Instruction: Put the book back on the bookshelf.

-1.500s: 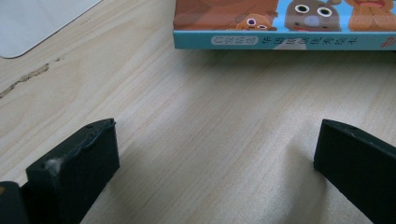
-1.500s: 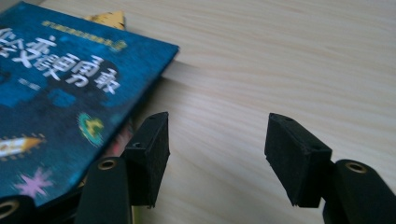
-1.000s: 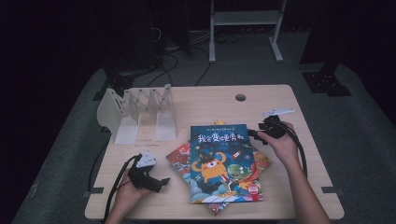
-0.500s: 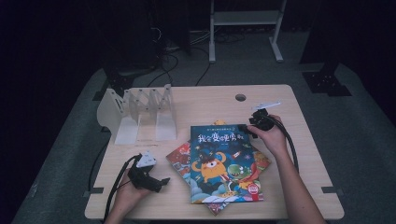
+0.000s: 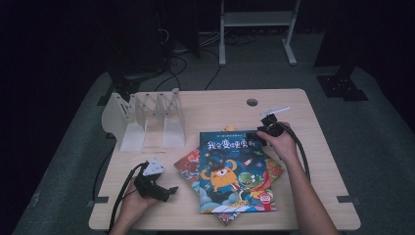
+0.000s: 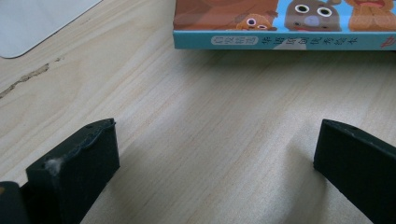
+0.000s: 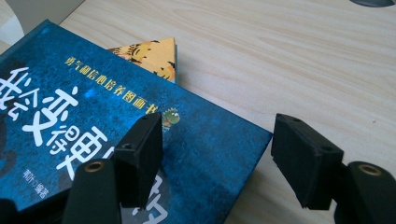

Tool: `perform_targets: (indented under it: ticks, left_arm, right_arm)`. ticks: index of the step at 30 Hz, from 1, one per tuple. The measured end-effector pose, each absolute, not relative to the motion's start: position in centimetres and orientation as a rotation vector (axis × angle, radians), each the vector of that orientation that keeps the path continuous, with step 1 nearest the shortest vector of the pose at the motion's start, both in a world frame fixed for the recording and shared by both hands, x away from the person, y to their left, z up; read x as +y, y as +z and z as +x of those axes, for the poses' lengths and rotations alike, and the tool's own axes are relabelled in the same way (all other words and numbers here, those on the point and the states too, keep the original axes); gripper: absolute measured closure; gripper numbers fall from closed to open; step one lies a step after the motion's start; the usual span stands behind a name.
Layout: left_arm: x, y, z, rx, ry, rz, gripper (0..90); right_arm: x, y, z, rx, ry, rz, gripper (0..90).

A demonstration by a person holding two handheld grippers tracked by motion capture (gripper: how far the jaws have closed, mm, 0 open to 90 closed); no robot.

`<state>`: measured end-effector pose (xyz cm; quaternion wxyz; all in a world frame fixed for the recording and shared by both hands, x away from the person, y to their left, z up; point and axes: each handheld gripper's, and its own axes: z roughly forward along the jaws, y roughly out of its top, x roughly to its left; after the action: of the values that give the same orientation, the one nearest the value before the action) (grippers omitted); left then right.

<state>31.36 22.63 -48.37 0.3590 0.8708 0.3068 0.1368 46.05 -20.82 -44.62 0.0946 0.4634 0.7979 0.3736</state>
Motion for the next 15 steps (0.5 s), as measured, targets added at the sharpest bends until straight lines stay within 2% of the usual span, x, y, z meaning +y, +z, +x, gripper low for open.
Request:
perform_targets:
  ticks: [15]
  left_arm:
    - [22.6,-48.4,31.3,0.784,0.35,2.248,0.0]
  right_arm:
    - [-18.1,-44.3,45.8,2.466,1.113,1.229,37.7]
